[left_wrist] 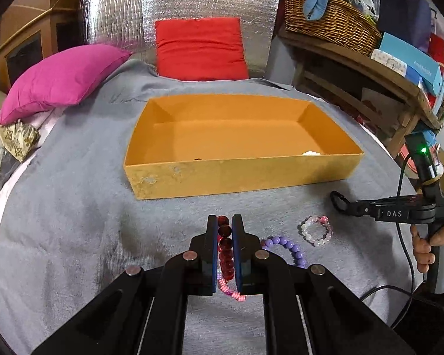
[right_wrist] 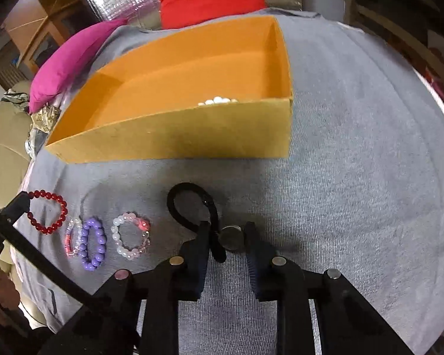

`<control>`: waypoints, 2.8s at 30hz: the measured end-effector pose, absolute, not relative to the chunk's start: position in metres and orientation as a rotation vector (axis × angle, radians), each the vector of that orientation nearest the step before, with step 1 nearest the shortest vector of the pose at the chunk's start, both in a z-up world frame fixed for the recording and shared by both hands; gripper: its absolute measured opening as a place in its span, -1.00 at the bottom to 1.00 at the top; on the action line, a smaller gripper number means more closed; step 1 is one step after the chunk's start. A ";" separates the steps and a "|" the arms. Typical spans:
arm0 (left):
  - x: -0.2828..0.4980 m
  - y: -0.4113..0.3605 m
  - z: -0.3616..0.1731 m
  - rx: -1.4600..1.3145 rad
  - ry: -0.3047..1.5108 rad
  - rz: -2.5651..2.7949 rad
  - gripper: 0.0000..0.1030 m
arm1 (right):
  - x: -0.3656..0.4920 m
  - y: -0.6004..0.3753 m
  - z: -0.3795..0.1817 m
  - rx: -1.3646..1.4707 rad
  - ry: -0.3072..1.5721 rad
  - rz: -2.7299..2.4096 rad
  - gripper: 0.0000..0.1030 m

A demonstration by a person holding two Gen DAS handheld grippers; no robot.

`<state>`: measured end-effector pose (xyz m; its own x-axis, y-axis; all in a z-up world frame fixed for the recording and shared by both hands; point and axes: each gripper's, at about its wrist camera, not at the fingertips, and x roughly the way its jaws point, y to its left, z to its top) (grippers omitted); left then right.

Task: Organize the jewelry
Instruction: 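Carry both into the orange box and open both tools to release them, then lift both open tools out of the box back over the table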

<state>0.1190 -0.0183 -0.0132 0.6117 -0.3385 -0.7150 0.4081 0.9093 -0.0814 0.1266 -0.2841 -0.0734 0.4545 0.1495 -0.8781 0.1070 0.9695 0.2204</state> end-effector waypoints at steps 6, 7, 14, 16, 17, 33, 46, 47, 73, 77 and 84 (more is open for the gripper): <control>0.119 -0.027 -0.014 0.129 0.803 -0.391 -0.82 | 0.119 -0.285 -0.061 0.277 1.039 0.050 -0.54; 0.120 -0.029 -0.014 0.132 0.804 -0.385 -0.82 | 0.118 -0.285 -0.059 0.286 1.030 0.061 -0.54; 0.117 -0.042 -0.011 0.173 0.783 -0.354 -0.82 | 0.113 -0.268 -0.040 0.334 0.960 0.164 -0.54; 0.116 -0.046 -0.009 0.174 0.777 -0.358 -0.82 | 0.112 -0.265 -0.036 0.345 0.939 0.189 -0.54; 0.116 -0.047 -0.008 0.173 0.776 -0.361 -0.82 | 0.112 -0.264 -0.034 0.350 0.930 0.199 -0.54; 0.124 -0.085 0.029 0.215 0.680 -0.350 -0.82 | 0.130 -0.263 0.004 0.464 0.648 0.229 -0.54; 0.200 -0.095 0.032 0.120 0.714 -0.368 -0.82 | 0.185 -0.273 -0.017 0.537 0.700 0.189 -0.54; 0.206 -0.095 0.024 0.103 0.740 -0.375 -0.82 | 0.190 -0.273 -0.020 0.536 0.708 0.181 -0.54; 0.216 -0.088 -0.003 0.098 0.786 -0.292 -0.11 | 0.190 -0.291 -0.022 0.497 0.707 0.075 -0.20; 0.204 -0.081 0.002 0.108 0.771 -0.259 0.04 | 0.172 -0.303 -0.013 0.505 0.695 0.074 -0.20; 0.175 -0.069 0.003 0.146 0.758 -0.224 0.06 | 0.139 -0.304 -0.001 0.480 0.708 0.105 -0.20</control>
